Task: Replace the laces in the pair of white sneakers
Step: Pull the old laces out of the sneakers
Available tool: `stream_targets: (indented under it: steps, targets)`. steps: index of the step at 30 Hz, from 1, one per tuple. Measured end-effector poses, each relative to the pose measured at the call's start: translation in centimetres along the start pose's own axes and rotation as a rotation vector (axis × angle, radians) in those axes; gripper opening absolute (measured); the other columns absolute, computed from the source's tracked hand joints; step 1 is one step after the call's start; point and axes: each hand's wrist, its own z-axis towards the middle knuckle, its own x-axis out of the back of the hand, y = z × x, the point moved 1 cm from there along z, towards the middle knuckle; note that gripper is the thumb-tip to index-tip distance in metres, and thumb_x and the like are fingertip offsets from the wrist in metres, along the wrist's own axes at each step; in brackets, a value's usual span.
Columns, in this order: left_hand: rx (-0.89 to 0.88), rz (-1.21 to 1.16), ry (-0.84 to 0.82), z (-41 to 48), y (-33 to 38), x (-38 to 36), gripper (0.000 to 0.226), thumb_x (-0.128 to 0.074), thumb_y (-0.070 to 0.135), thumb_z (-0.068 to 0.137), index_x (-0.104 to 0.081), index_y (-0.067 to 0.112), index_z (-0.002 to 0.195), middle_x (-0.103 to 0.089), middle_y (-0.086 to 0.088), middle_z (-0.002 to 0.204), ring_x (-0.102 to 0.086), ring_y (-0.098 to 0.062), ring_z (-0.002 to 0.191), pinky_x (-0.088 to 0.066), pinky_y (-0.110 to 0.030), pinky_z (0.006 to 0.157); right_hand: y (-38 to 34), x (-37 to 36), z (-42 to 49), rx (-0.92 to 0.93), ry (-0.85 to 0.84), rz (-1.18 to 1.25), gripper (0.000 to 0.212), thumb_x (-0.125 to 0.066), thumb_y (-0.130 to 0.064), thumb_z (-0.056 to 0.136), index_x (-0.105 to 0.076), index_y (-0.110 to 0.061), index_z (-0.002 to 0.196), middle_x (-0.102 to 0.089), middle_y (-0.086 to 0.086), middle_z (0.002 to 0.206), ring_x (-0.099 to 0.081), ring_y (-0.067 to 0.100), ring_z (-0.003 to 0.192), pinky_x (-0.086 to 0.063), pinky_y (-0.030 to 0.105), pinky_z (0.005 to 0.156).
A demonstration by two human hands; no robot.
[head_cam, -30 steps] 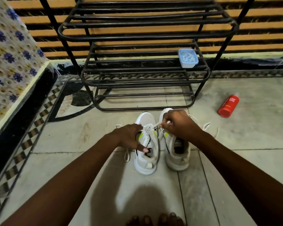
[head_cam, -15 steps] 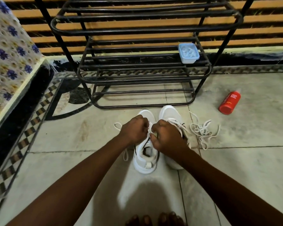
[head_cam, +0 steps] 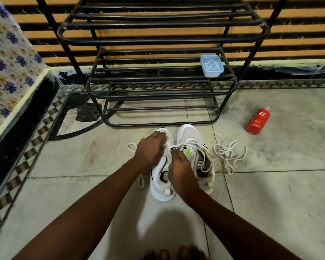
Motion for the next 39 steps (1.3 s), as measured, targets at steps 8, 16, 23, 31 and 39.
stream_targets:
  steps: [8, 16, 23, 31, 39]
  targets:
    - [0.784, -1.189, 0.231, 0.1, 0.0, 0.0, 0.017, -0.046, -0.005, 0.093, -0.053, 0.01, 0.09, -0.068, -0.006, 0.069, -0.055, -0.02, 0.056, -0.044, -0.024, 0.047, 0.3, -0.2, -0.2, -0.018, -0.026, -0.047, 0.068, -0.054, 0.003, 0.084, -0.034, 0.002, 0.149, -0.036, 0.019, 0.154, -0.034, 0.029, 0.145, -0.021, 0.03, 0.121]
    - [0.427, -0.789, -0.021, 0.2, -1.3, 0.2, 0.018, -0.088, 0.02, 0.08, -0.076, 0.007, 0.08, -0.071, -0.013, 0.072, -0.059, -0.02, 0.064, -0.047, -0.033, 0.068, 0.3, -0.7, 0.0, -0.037, 0.023, -0.055, 0.066, -0.05, 0.007, 0.084, -0.035, 0.002, 0.148, -0.038, 0.02, 0.153, -0.035, 0.03, 0.144, -0.021, 0.029, 0.122]
    - [0.965, -1.485, 0.445, 0.1, -1.2, 0.4, 0.019, -0.06, 0.018, 0.104, -0.05, 0.016, 0.087, -0.062, -0.014, 0.087, -0.057, -0.026, 0.068, -0.06, -0.043, 0.054, 0.7, -1.8, 0.1, -0.066, 0.002, -0.061, 0.057, -0.047, 0.001, 0.088, -0.039, 0.0, 0.145, -0.043, 0.019, 0.147, -0.04, 0.032, 0.139, -0.028, 0.02, 0.113]
    - [0.514, -1.116, 0.343, -0.3, -1.2, 0.6, 0.013, -0.053, 0.011, 0.105, -0.053, 0.006, 0.093, -0.062, -0.001, 0.071, -0.058, -0.016, 0.06, -0.051, -0.029, 0.061, 1.3, -2.2, -0.1, -0.003, 0.052, -0.039, 0.042, -0.034, -0.043, 0.1, -0.053, -0.012, 0.122, -0.057, 0.017, 0.121, -0.056, 0.037, 0.115, -0.051, 0.023, 0.08]
    - [0.201, -0.362, -0.082, -0.1, -1.6, 0.6, 0.024, -0.083, 0.045, 0.08, -0.064, 0.032, 0.073, -0.067, 0.008, 0.091, -0.062, -0.01, 0.092, -0.05, -0.034, 0.084, 1.2, -1.4, -0.7, -0.036, 0.097, 0.048, 0.041, -0.038, -0.046, 0.099, -0.06, -0.014, 0.111, -0.064, -0.002, 0.094, -0.06, 0.002, 0.073, -0.047, 0.007, 0.053]
